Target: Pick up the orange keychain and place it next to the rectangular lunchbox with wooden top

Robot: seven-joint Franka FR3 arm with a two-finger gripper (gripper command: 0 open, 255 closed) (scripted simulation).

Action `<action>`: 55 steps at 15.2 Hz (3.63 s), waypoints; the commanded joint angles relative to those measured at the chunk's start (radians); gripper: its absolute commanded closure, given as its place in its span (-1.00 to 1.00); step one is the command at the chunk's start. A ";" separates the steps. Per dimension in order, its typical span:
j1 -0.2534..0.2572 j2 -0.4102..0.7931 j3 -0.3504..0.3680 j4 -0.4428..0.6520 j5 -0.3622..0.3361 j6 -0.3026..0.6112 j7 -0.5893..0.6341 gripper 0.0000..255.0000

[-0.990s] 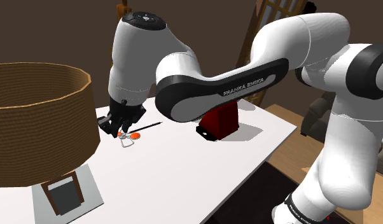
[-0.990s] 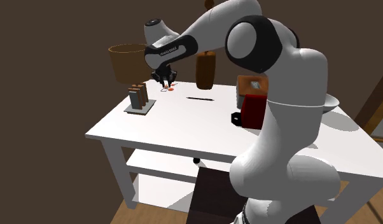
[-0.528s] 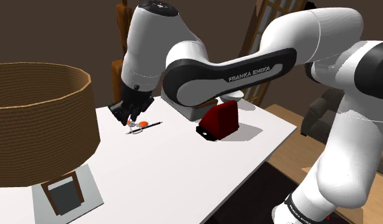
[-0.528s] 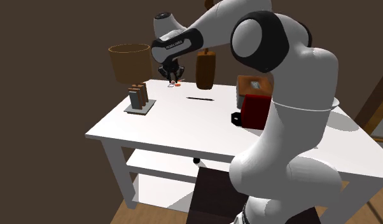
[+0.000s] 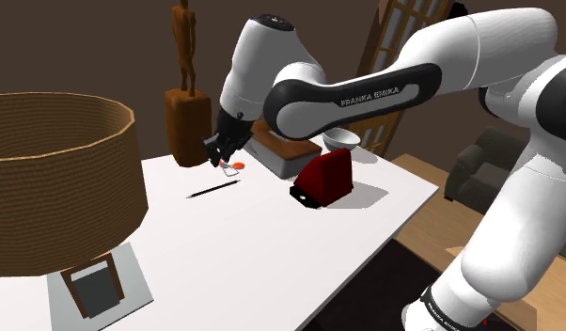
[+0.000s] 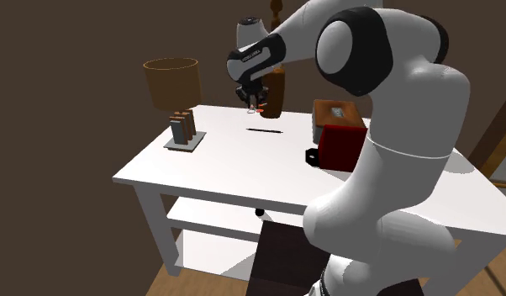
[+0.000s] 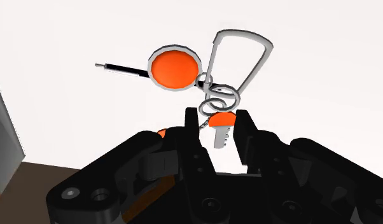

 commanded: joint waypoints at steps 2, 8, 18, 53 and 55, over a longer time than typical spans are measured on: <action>-0.053 -0.026 -0.022 -0.028 0.049 0.028 -0.094 1.00; -0.141 -0.046 -0.074 -0.051 0.126 0.064 -0.268 1.00; -0.217 -0.006 -0.129 -0.064 0.157 0.126 -0.414 1.00; -0.151 0.175 -0.215 -0.197 -0.072 0.405 -0.239 -1.00; -0.151 0.175 -0.215 -0.197 -0.072 0.405 -0.239 -1.00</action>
